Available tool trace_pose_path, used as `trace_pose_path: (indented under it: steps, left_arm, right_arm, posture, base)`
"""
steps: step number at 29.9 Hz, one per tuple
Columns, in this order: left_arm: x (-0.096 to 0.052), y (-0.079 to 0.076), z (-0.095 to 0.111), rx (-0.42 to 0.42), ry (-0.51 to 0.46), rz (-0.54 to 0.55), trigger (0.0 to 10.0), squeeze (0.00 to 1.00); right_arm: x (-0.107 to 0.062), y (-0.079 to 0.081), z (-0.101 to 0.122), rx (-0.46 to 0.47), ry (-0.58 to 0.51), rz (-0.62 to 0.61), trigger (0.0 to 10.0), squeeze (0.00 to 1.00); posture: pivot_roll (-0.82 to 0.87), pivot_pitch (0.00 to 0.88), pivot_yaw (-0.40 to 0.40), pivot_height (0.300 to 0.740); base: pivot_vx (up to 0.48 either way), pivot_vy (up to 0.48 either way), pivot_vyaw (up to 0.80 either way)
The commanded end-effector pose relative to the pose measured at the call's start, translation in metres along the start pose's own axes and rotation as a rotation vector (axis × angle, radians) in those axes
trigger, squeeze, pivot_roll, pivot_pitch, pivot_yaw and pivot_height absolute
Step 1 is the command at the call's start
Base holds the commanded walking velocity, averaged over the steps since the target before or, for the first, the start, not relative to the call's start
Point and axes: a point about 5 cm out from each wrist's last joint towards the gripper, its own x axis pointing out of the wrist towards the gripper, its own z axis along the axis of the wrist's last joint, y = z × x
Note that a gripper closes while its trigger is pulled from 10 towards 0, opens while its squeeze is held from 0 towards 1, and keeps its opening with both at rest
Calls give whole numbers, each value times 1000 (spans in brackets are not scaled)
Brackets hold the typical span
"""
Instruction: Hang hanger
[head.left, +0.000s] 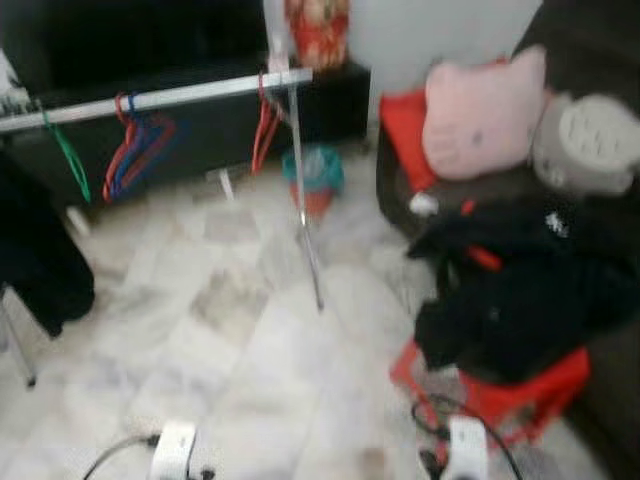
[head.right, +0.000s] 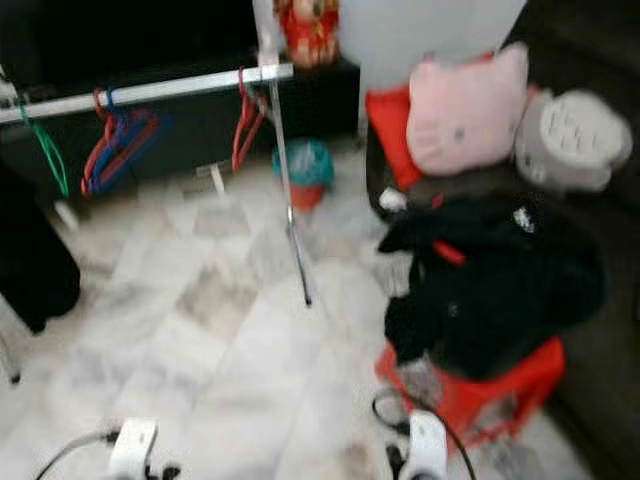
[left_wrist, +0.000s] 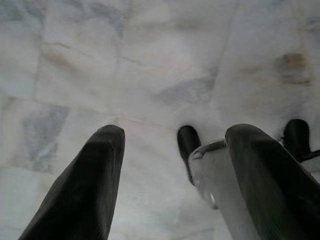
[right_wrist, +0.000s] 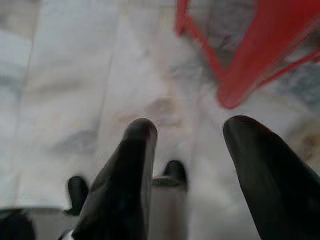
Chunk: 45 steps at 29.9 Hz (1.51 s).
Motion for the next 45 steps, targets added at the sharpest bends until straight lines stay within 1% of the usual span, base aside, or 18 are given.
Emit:
trace_pose_path:
  steps: [1,9,14,18,29,35,38,39,40,41,43,45]
  left_arm:
    - [-2,6,-6,14,13,14,10000,0]
    - [-2,5,-7,17,11,5,10000,0]
    - [-3,4,-8,32,14,-1,10000,0]
    - [-3,5,-11,27,20,5,10000,0]
    - [-5,9,-14,16,26,12,10000,0]
    - [-4,6,-12,17,21,8,10000,0]
    - [-3,4,-10,18,16,5,10000,0]
    - [-2,3,-9,18,14,3,10000,0]
    - [-2,3,-9,18,14,3,10000,0]
    - [-2,2,-8,18,13,2,10000,0]
    - [-2,2,-8,18,13,2,10000,0]
    - [-2,2,-8,20,14,2,10000,0]
  right_arm:
    - [0,11,-4,12,14,21,10000,0]
    - [-1,12,-8,18,16,25,10000,0]
    - [-1,11,-9,28,15,25,10000,0]
    - [-1,10,-9,20,19,30,10000,0]
    - [-1,8,-8,16,5,27,10000,0]
    - [-1,8,-7,9,-4,20,10000,0]
    - [-1,6,-4,-2,-29,-12,10000,0]
    - [-2,4,-3,-20,-48,-45,10000,0]
    - [-2,4,-3,-20,-48,-45,10000,0]
    - [-2,3,-1,-47,-64,-68,10000,0]
    - [-2,3,-1,-47,-64,-68,10000,0]
    - [-2,0,4,-148,-106,-128,10000,0]
  posture:
    - [-77,0,43,740]
    - [-75,0,51,740]
    - [-74,0,48,740]
    - [-74,0,44,740]
    - [-74,0,38,740]
    - [-78,0,40,740]
    - [-81,0,41,740]
    - [-83,0,42,740]
    - [-83,0,42,740]
    - [-85,0,43,740]
    - [-85,0,43,740]
    - [-97,0,50,740]
  base:
    - [0,0,0]
    - [0,0,0]
    - [0,-406,0]
    - [0,-293,-762]
    - [0,0,0]
    - [0,0,0]
    - [0,0,0]
    - [0,0,0]
    - [0,0,0]
    - [0,0,0]
    - [0,0,0]
    - [0,0,0]
